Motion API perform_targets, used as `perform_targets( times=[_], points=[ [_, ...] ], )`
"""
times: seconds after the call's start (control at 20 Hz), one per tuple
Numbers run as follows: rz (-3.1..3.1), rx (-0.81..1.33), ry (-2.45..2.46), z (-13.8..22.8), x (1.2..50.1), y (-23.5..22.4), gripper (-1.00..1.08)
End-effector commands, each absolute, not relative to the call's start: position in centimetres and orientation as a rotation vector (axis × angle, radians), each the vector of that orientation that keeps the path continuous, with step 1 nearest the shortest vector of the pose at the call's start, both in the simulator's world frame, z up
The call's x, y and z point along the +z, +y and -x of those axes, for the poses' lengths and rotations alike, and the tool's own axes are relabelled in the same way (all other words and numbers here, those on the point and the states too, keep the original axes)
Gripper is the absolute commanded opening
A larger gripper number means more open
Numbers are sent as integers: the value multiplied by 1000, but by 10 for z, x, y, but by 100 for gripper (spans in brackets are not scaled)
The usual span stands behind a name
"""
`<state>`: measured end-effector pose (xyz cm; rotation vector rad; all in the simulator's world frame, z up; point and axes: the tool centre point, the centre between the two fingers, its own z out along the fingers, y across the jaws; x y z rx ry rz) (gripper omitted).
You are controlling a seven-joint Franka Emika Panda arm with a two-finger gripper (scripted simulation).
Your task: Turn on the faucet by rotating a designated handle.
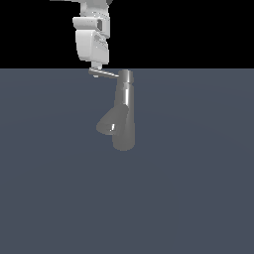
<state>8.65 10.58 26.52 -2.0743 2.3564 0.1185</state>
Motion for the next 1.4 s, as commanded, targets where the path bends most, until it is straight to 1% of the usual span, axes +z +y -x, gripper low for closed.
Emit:
perform_targets(
  times=[0.0, 0.2, 0.25, 0.3, 1.35],
  points=[
    [2089, 129, 2349, -76, 268, 114, -100],
    [2089, 129, 2349, -65, 273, 116, -100],
    [2089, 129, 2349, -65, 273, 116, -100],
    [2066, 113, 2362, -72, 274, 104, -100],
    [2083, 125, 2352, -12, 297, 70, -100]
  ],
)
